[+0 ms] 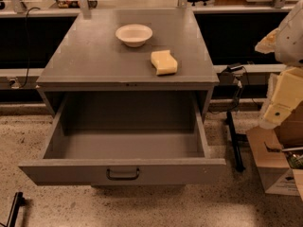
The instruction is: Place sponge into top drawer
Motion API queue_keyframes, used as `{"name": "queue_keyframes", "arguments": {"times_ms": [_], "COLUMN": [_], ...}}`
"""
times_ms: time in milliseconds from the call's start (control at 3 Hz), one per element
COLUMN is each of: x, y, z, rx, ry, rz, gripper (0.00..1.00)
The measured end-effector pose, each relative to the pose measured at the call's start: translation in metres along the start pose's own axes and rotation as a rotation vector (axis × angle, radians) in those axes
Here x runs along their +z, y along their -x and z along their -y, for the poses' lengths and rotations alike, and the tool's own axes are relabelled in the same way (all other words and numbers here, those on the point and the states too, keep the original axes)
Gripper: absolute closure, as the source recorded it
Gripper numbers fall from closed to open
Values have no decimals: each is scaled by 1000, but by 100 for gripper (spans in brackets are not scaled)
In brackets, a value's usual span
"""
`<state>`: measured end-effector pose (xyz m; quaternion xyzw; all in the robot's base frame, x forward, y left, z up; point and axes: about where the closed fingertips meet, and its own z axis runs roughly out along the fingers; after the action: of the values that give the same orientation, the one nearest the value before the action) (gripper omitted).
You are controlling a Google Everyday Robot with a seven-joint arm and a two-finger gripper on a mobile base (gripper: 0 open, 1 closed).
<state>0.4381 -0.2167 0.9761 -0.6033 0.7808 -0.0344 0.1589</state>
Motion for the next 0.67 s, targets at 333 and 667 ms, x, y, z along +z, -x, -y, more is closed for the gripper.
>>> {"name": "queue_keyframes", "arguments": {"times_ms": [333,667], "x": [0,22], "y": [0,23], "z": [0,35], "rx": [0,-13], "ry": [0,-6], "rz": [0,57], "gripper": [0,0]}}
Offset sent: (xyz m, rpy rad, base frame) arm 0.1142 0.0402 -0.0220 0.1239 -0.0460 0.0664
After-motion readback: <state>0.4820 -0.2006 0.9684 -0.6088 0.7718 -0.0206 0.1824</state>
